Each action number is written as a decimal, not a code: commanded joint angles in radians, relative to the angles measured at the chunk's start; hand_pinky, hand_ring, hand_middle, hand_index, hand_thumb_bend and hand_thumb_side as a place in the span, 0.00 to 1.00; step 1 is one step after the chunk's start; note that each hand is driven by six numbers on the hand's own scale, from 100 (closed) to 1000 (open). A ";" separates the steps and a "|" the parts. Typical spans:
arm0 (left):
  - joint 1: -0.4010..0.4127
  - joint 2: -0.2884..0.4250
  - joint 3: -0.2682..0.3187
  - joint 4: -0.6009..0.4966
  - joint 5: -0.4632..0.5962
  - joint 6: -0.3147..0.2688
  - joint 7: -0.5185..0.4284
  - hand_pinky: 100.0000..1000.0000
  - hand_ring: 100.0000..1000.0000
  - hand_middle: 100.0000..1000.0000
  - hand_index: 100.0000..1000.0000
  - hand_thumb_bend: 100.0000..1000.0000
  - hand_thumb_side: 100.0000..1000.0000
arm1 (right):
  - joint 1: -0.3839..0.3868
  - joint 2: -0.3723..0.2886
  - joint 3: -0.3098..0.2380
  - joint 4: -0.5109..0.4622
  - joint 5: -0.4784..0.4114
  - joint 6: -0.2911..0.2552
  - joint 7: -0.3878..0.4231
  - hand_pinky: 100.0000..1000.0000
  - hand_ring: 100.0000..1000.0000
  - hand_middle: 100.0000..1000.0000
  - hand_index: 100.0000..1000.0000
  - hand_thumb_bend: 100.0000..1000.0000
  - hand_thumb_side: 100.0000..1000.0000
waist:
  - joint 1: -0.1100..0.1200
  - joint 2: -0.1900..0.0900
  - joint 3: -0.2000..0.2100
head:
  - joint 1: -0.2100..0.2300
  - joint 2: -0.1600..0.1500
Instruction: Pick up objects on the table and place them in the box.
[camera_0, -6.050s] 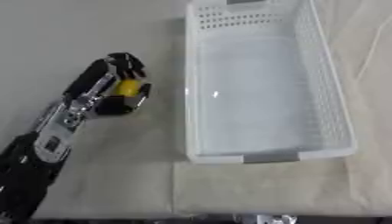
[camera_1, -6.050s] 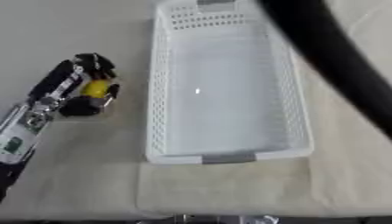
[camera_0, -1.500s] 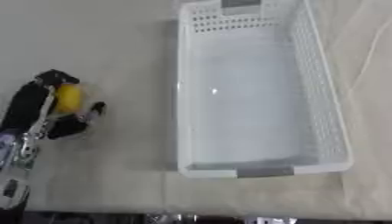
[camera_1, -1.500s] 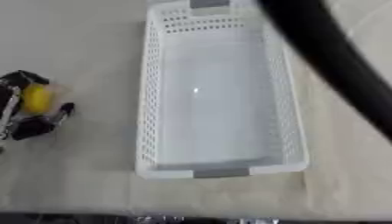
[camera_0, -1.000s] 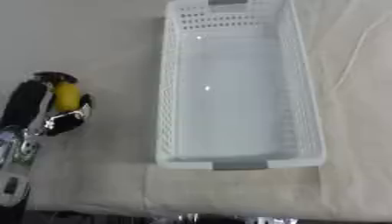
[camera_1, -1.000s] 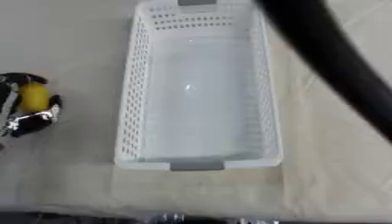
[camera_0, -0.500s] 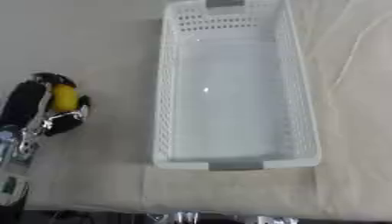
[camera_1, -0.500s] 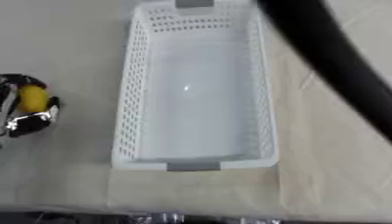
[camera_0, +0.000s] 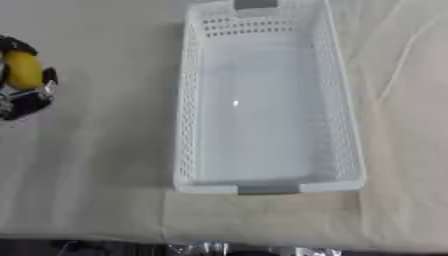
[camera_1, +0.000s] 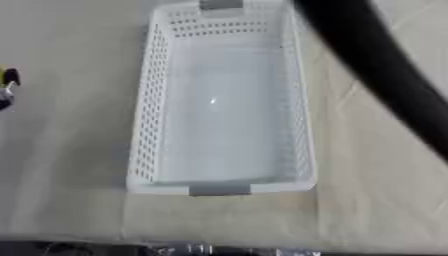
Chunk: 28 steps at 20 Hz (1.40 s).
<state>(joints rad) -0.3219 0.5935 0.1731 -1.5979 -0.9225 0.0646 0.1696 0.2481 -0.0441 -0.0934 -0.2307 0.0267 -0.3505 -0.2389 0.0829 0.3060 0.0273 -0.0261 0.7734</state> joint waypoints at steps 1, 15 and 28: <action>-0.018 0.067 0.028 -0.018 -0.014 0.014 0.007 0.00 0.00 0.20 0.55 0.02 0.05 | 0.021 -0.011 -0.002 0.009 0.004 0.001 -0.006 0.46 0.57 0.64 0.69 0.00 0.92 | 0.002 -0.015 0.003 | -0.004 -0.003; -0.198 0.040 -0.056 -0.009 -0.033 -0.052 -0.053 0.00 0.00 0.19 0.54 0.06 0.03 | 0.025 -0.021 -0.004 -0.002 0.024 0.008 -0.004 0.46 0.57 0.64 0.69 0.00 0.92 | 0.006 -0.018 -0.015 | -0.005 -0.021; -0.313 -0.069 -0.123 -0.014 -0.028 -0.106 -0.084 0.00 0.06 0.23 0.54 0.09 0.08 | 0.025 -0.032 -0.011 -0.020 0.051 0.022 0.000 0.46 0.57 0.64 0.69 0.00 0.92 | 0.015 -0.016 -0.040 | -0.015 -0.049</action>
<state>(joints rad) -0.6185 0.5113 0.0484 -1.5984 -0.9492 -0.0372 0.0820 0.2550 -0.0621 -0.0999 -0.2510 0.0725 -0.3327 -0.2380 0.0987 0.3035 -0.0118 -0.0303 0.7439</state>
